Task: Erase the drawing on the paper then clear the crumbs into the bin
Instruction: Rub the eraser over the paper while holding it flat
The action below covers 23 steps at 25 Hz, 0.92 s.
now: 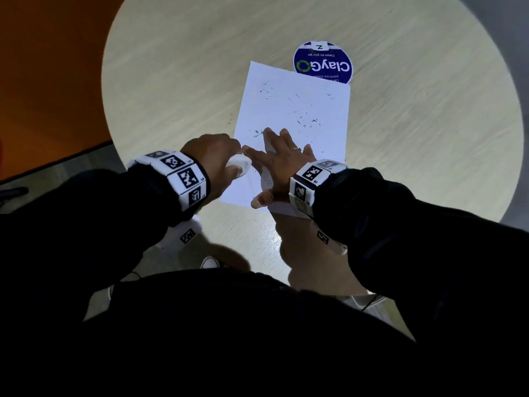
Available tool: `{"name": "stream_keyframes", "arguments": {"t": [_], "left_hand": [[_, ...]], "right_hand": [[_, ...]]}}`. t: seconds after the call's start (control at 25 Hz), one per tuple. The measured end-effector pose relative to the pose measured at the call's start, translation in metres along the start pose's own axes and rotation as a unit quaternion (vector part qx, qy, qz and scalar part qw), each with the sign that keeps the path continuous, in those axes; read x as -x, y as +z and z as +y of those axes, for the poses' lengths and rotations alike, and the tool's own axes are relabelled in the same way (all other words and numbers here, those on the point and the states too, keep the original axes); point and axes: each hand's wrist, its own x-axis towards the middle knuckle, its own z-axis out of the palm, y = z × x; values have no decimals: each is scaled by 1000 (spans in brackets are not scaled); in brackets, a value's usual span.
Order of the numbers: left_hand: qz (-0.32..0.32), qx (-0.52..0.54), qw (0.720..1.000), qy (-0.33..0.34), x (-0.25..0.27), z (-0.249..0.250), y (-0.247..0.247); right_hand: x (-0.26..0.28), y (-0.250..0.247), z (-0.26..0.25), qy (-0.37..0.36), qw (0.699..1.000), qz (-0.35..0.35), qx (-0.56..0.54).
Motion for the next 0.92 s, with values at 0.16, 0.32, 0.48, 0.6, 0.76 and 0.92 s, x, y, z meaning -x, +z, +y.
{"name": "stream_keyframes", "arguments": {"t": [0.16, 0.32, 0.48, 0.6, 0.76, 0.92], "left_hand": [[-61, 14, 998, 13, 9, -3, 10], [-10, 5, 1000, -7, -1, -2, 1], [-74, 11, 997, 16, 8, -4, 6], [-25, -3, 1000, -6, -4, -6, 1], [-61, 3, 998, 17, 4, -6, 6], [-56, 7, 998, 10, -3, -8, -1]], "right_hand": [[0, 0, 2, 5, 1000, -15, -9], [0, 1, 2, 1, 1000, -7, -13], [1, 1, 2, -2, 1000, 1, -12], [1, 1, 1, -3, 1000, 0, -7], [1, 0, 2, -1, 1000, -1, -4], [1, 0, 1, -2, 1000, -1, -4]]}}
